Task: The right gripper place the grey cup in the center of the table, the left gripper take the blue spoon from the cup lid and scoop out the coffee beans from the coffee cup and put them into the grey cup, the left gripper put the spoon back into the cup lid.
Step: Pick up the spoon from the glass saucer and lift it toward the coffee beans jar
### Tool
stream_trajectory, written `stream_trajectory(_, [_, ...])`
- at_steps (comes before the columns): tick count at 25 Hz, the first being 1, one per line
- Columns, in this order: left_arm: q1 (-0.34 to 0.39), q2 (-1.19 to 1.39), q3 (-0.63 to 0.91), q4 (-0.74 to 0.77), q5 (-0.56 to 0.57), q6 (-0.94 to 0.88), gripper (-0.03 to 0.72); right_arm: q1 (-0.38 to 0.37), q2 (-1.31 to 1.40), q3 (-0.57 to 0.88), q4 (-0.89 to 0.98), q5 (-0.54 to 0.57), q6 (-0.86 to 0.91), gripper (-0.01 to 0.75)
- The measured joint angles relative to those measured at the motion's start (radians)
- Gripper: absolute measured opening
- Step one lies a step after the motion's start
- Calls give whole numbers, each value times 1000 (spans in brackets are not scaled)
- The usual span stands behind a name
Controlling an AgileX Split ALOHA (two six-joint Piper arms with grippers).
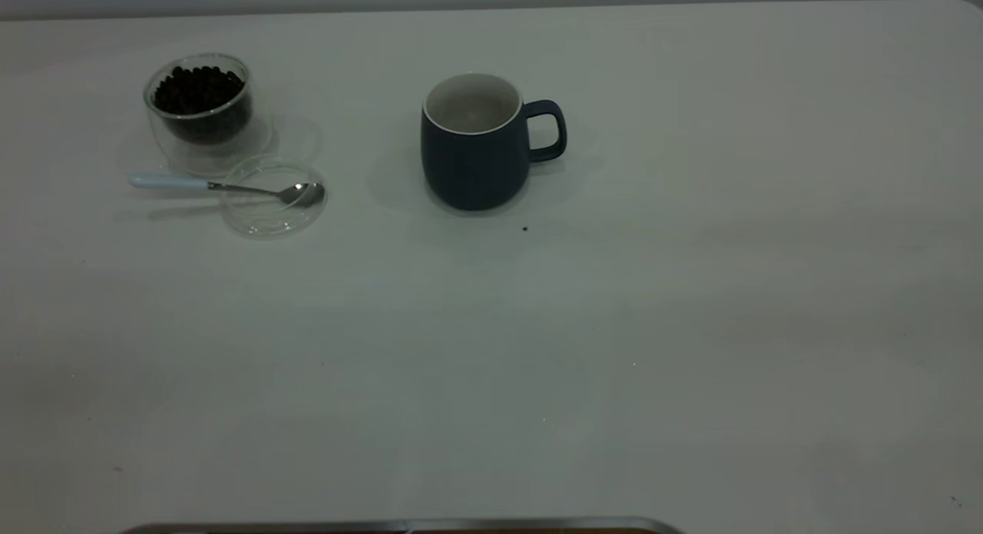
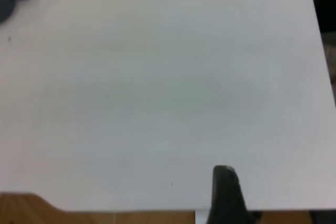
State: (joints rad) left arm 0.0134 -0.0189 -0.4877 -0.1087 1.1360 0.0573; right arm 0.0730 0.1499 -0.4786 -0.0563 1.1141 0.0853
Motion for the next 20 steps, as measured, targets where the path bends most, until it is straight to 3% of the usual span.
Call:
stream_trajectory(8, [0,0,0,0,0,0,555,0,-152,0,1,6,0,542])
stream_trajectory(20, [0,0,0,0,0,0,555,0,-155,0,1,7,0,542])
